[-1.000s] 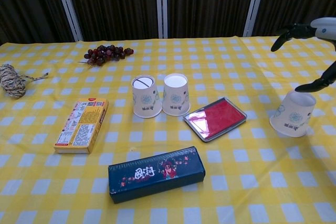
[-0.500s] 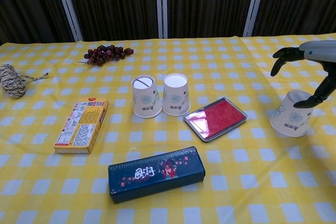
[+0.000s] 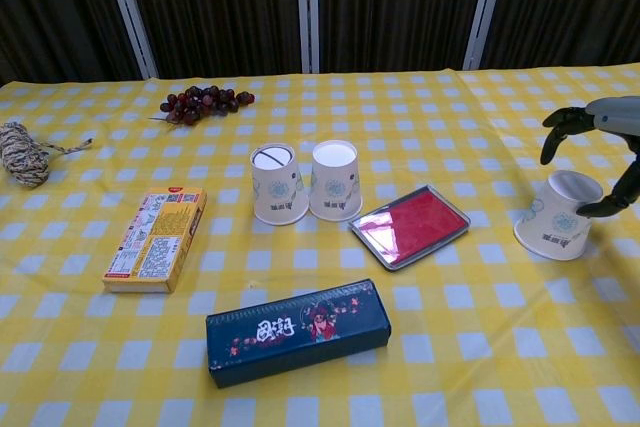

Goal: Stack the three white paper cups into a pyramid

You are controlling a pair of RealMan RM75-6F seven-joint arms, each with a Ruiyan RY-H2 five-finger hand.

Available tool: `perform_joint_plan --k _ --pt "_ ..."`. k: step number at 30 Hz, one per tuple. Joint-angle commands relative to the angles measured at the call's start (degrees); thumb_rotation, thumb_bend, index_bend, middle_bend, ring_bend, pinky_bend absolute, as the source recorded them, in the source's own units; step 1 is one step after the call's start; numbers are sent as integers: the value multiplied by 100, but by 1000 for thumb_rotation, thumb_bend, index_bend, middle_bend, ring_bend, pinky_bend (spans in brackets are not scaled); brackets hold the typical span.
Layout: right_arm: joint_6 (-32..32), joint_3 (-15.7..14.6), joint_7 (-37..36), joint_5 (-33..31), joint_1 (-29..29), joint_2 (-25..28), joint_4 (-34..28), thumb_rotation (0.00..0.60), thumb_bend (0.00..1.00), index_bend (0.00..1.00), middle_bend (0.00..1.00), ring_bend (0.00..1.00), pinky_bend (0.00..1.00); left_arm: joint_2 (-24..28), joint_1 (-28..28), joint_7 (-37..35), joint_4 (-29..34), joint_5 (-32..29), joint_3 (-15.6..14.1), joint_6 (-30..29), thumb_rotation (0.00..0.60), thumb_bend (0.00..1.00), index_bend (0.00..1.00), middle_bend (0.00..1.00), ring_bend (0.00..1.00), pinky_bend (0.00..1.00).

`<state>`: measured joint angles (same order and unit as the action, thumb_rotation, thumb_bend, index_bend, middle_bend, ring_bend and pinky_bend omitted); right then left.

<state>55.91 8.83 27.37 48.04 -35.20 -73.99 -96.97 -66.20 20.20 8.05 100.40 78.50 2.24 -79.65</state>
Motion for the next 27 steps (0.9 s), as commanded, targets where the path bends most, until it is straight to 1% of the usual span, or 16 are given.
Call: perform_joint_plan --k 1,13,17,21,25,27 --pt "15 -38 -90 14 7 -51 91 600 127 332 43 0 0 -4 -14 6 -3 8 26 22 600 126 0 0 0 0" --pt "166 -106 -208 176 34 -139 224 600 206 428 119 0 0 9 -80 -50 -15 45 119 84 600 127 0 0 0 0" --pt "367 18 -285 456 10 -67 74 600 206 440 132 0 0 20 -103 -73 -20 53 153 100 600 127 0 0 0 0" --pt "434 118 -276 553 -46 13 -63 600 204 443 133 0 0 34 -118 -100 -25 52 177 107 600 126 0 0 0 0" --pt "451 430 -223 548 -258 200 -403 600 204 442 132 0 0 75 -153 -215 -40 2 245 108 600 127 0 0 0 0" --pt "450 535 -166 504 -348 245 -501 600 204 441 131 0 0 88 -160 -258 -47 -10 263 115 600 127 0 0 0 0"
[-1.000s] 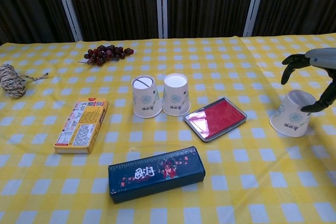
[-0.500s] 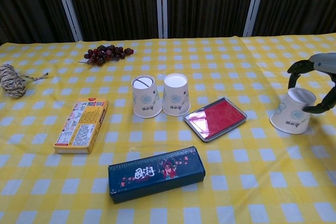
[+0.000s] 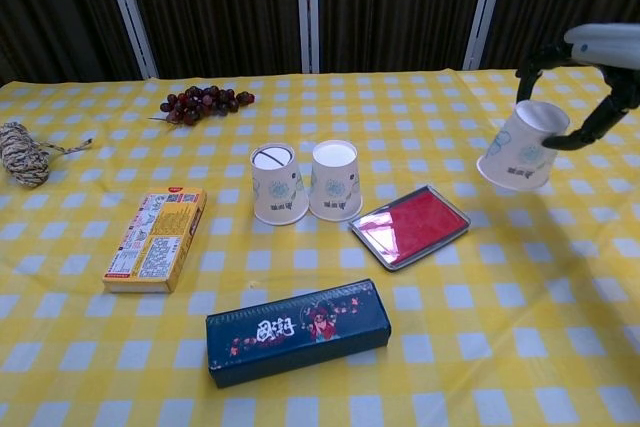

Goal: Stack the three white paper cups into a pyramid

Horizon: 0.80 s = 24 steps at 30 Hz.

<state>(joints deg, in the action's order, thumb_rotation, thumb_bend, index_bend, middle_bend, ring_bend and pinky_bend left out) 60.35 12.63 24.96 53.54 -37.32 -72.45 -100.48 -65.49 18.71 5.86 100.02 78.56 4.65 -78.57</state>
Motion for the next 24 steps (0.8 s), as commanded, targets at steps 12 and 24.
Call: perform_joint_plan --k 12,24 --pt "113 905 933 -482 -1225 -253 -719 600 206 458 135 0 0 114 -13 -396 -144 -110 132 184 600 127 0 0 0 0" --pt "228 820 1434 -1039 -2019 -1234 -300 600 206 470 140 0 0 220 -37 -710 -230 -178 199 342 600 127 0 0 0 0"
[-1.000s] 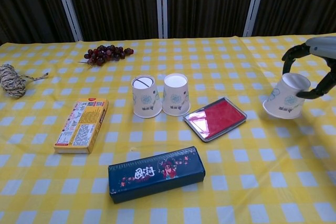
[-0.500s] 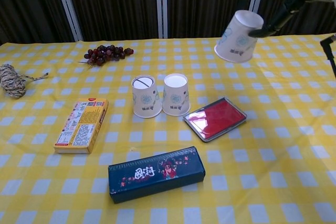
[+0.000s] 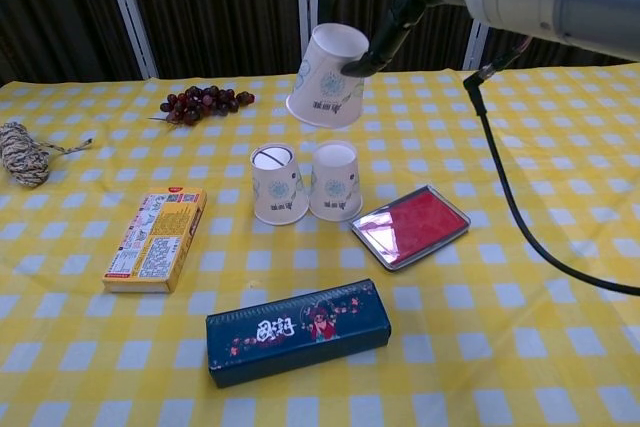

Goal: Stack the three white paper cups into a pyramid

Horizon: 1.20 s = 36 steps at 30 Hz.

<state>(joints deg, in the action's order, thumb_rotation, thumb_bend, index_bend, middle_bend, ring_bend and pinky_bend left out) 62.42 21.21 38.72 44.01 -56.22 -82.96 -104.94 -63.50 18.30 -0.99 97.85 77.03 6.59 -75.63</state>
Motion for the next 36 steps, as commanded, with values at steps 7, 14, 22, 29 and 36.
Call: perform_joint_plan --k 7,14,22,29,36 --pt "42 -166 120 -218 -329 -594 577 600 205 474 142 0 0 88 16 -89 -16 -99 18 189 600 127 0 0 0 0" --pt "3 -240 10 -302 -398 -809 844 600 206 473 142 0 0 102 25 -9 22 -178 39 267 600 127 0 0 0 0" --pt "42 -271 -76 -225 -433 -936 1030 600 206 471 143 0 0 130 24 37 72 -242 66 312 600 126 0 0 0 0" --pt "44 -279 -79 -228 -465 -979 1065 600 205 465 139 0 0 138 22 2 66 -254 81 342 600 126 0 0 0 0" --pt "50 -296 -66 -250 -490 -1033 1113 600 201 429 109 0 0 150 18 -23 61 -276 103 355 600 127 0 0 0 0"
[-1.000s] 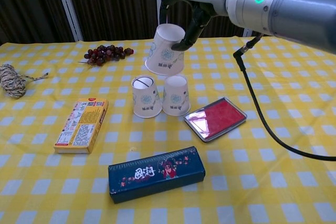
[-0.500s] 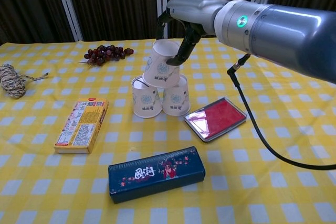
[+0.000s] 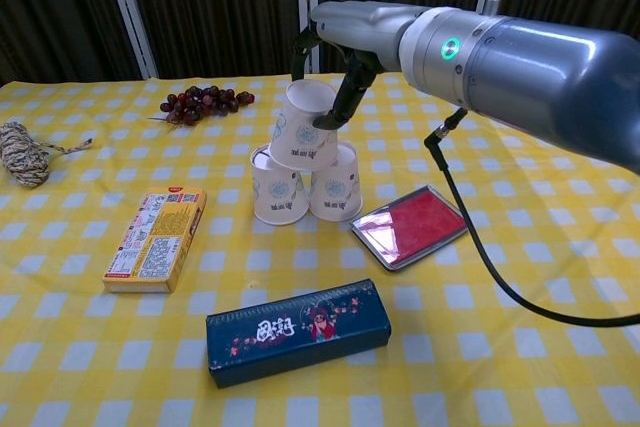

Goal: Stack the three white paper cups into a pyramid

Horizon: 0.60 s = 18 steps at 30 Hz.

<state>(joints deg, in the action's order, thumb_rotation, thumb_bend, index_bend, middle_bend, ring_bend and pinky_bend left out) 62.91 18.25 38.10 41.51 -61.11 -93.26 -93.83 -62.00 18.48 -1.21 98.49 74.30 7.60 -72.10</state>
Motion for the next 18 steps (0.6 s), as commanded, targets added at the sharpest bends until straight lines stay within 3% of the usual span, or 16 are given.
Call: perform_joint_plan --k 1,8,18 --pt "2 4 -8 -8 -3 -8 -1 600 199 413 96 0 0 2 0 -1 -2 -7 2 9 600 126 0 0 0 0" --pt "36 -5 17 -46 -2 7 -62 600 165 285 7 0 0 34 -2 -19 23 -2 3 43 600 127 0 0 0 0" --pt "205 -26 90 -65 54 80 -261 600 157 238 0 0 0 45 -22 -42 49 54 -1 12 600 127 0 0 0 0"
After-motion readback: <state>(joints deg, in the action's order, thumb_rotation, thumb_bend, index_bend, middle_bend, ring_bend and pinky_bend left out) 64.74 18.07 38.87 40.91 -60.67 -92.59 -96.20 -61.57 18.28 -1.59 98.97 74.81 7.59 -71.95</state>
